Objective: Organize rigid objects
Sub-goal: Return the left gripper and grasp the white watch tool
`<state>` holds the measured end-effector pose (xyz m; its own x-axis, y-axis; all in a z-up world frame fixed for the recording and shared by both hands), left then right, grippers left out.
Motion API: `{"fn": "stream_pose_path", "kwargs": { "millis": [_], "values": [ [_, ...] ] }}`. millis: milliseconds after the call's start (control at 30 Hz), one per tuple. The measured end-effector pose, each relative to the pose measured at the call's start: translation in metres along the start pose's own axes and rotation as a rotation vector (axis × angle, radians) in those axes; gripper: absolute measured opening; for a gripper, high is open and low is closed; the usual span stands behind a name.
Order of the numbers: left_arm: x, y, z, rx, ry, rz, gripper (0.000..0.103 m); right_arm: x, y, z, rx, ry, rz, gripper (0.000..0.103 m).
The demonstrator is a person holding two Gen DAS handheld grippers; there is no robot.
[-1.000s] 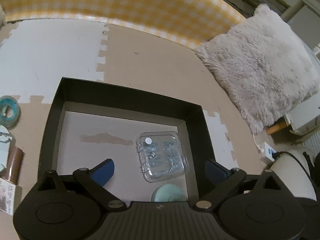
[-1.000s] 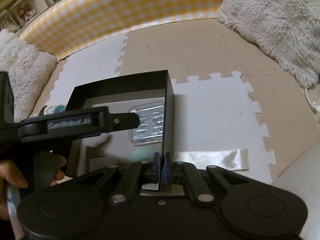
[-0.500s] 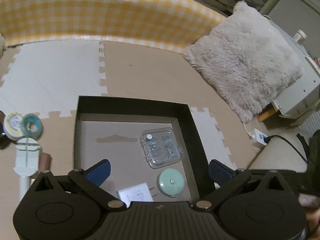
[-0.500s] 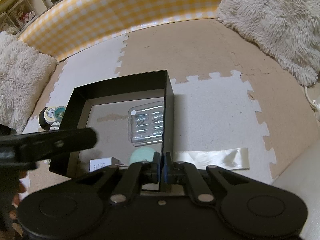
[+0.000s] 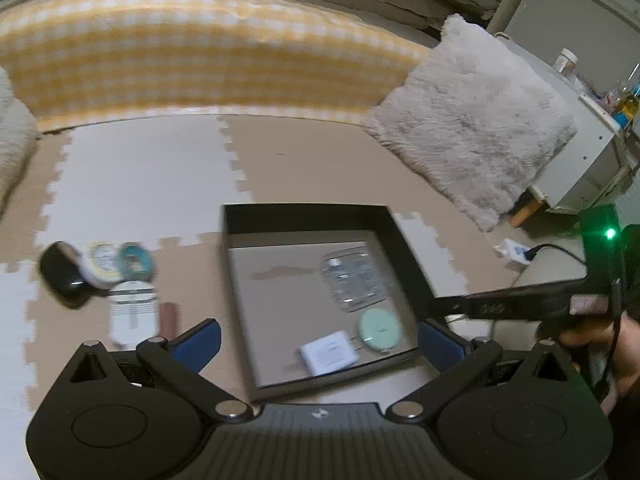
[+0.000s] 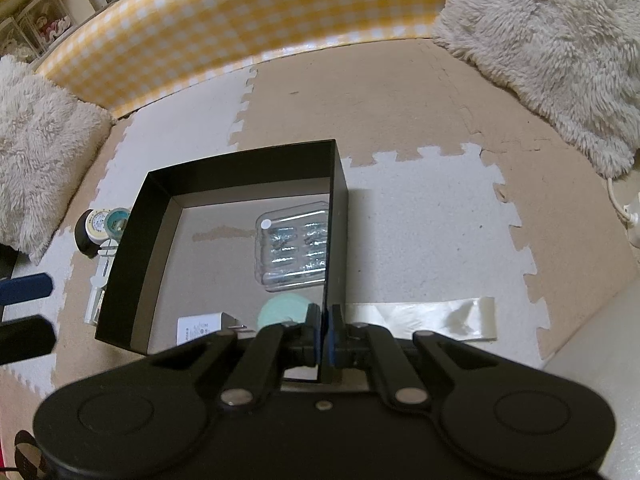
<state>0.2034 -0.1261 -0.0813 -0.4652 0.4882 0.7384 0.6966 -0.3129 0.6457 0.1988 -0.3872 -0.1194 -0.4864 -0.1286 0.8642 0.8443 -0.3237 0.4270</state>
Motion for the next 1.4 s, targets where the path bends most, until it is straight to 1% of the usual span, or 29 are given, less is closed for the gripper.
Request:
{"fn": "stream_pose_path", "kwargs": {
  "millis": [167,300,333,467,600,667,700,733,767,800,833,900,933,1067,1100,1167,1233,1367,1400],
  "values": [
    [0.013,-0.015,0.026,-0.010,0.099,0.004,0.103,0.000,0.000,0.001,0.006,-0.004,0.000,0.004],
    [0.016,-0.027,0.049,0.033,0.147,0.013,0.103,0.000,-0.001,0.001,0.008,-0.006,-0.001,0.004],
    [0.016,-0.030,0.055,0.045,0.155,0.013,0.103,0.000,-0.001,0.001,0.009,-0.007,-0.001,0.004],
    [0.014,-0.040,0.073,0.099,0.145,0.021,0.103,0.000,-0.001,0.002,0.014,-0.010,-0.002,0.004],
    [0.007,-0.047,0.076,0.051,0.196,0.024,0.103,0.000,-0.001,0.002,0.018,-0.013,-0.002,0.004],
    [0.004,-0.051,0.079,0.058,0.181,0.033,0.103,0.000,-0.001,0.003,0.020,-0.015,-0.003,0.004],
    [0.002,-0.053,0.082,0.078,0.173,0.040,0.100,0.000,-0.001,0.003,0.022,-0.017,-0.003,0.004],
    [-0.001,-0.053,0.084,0.089,0.175,0.059,0.088,0.000,-0.001,0.004,0.024,-0.019,-0.003,0.004],
    [-0.003,-0.054,0.085,0.088,0.176,0.071,0.079,0.000,-0.002,0.004,0.027,-0.021,-0.004,0.004],
    [-0.007,-0.055,0.087,0.090,0.178,0.085,0.063,0.000,-0.001,0.005,0.028,-0.022,-0.004,0.004],
    [-0.010,-0.056,0.090,0.096,0.179,0.097,0.054,-0.001,-0.001,0.004,0.029,-0.023,-0.004,0.004],
    [-0.016,-0.059,0.095,0.110,0.177,0.111,0.051,-0.001,-0.001,0.005,0.031,-0.025,-0.003,0.004],
    [-0.019,-0.060,0.098,0.118,0.177,0.117,0.048,-0.001,-0.002,0.005,0.031,-0.026,-0.003,0.004],
    [-0.030,-0.061,0.107,0.130,0.198,0.128,0.039,-0.002,-0.002,0.005,0.035,-0.029,-0.001,0.004],
    [-0.033,-0.062,0.109,0.133,0.201,0.127,0.035,-0.002,-0.002,0.005,0.036,-0.030,-0.001,0.004],
    [-0.039,-0.063,0.113,0.146,0.191,0.129,0.031,-0.003,-0.002,0.005,0.036,-0.031,0.001,0.004],
    [-0.041,-0.063,0.115,0.164,0.171,0.111,0.031,-0.003,-0.002,0.005,0.037,-0.032,0.002,0.004],
    [-0.045,-0.061,0.117,0.161,0.152,0.093,0.027,-0.003,-0.002,0.006,0.038,-0.034,0.003,0.005],
    [-0.044,-0.062,0.118,0.160,0.151,0.094,0.023,-0.003,-0.002,0.006,0.038,-0.034,0.003,0.005]
  ]
}}
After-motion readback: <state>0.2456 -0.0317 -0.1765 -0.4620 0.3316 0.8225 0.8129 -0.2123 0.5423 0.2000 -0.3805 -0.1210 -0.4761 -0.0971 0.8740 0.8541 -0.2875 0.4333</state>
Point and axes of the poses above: each gripper's, at about its wrist camera, not at the fingertips, and x roughly against the way its jaws point, z to its left, y to its top, the point moved 2 cm from there along -x, roughly the way its jaws point, and after that the axes turned 11 degrees about -x, right-handed, at the moved point
